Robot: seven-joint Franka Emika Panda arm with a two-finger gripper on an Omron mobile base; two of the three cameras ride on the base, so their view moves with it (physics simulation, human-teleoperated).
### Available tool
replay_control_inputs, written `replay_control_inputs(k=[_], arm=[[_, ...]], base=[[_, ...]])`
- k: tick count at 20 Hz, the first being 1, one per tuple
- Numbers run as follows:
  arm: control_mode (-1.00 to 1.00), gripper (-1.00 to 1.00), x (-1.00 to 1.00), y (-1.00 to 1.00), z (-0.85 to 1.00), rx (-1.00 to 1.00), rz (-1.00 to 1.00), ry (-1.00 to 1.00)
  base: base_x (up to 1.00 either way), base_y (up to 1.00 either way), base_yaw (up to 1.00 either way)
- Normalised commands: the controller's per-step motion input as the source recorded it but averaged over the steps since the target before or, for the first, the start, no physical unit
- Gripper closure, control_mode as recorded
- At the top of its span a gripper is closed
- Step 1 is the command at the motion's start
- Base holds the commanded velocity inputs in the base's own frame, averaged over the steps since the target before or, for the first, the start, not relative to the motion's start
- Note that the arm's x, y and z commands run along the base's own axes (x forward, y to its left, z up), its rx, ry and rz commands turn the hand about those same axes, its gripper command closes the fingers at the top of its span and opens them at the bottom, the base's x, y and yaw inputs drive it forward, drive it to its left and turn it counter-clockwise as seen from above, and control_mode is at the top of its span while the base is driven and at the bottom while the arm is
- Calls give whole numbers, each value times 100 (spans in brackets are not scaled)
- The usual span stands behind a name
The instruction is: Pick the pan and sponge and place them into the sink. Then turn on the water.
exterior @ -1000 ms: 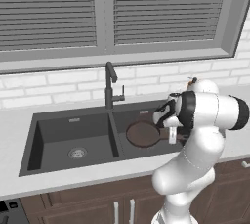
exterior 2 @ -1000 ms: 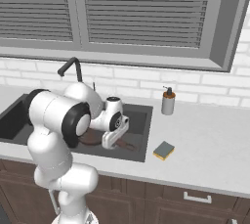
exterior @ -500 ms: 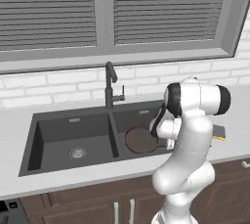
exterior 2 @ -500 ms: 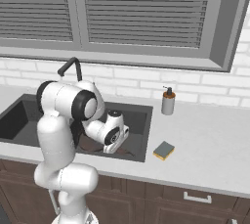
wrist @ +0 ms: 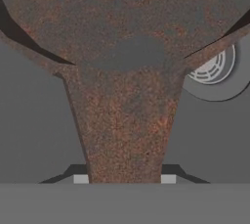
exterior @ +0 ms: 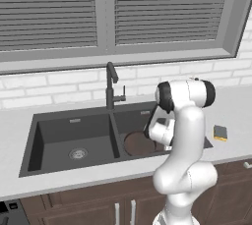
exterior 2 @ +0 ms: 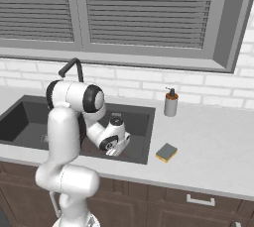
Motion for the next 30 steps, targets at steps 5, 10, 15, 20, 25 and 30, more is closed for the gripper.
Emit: replay_control_inputs(k=[5,10,15,20,25,30], arm=[[-100,100,39,8,-22,0,0,2],[-100,100,36,2,-18,0,0,0],[-100,-100,28,1,-10,1,0,0],[-100,-100,23,0,13,8,0,0],[-100,-100,15,0,38,1,0,0],[-100,-100,5,0,62,0,0,0]], base=[[0,0,0],[0,0,0],[0,0,0],[0,0,0],[0,0,0],[0,0,0]])
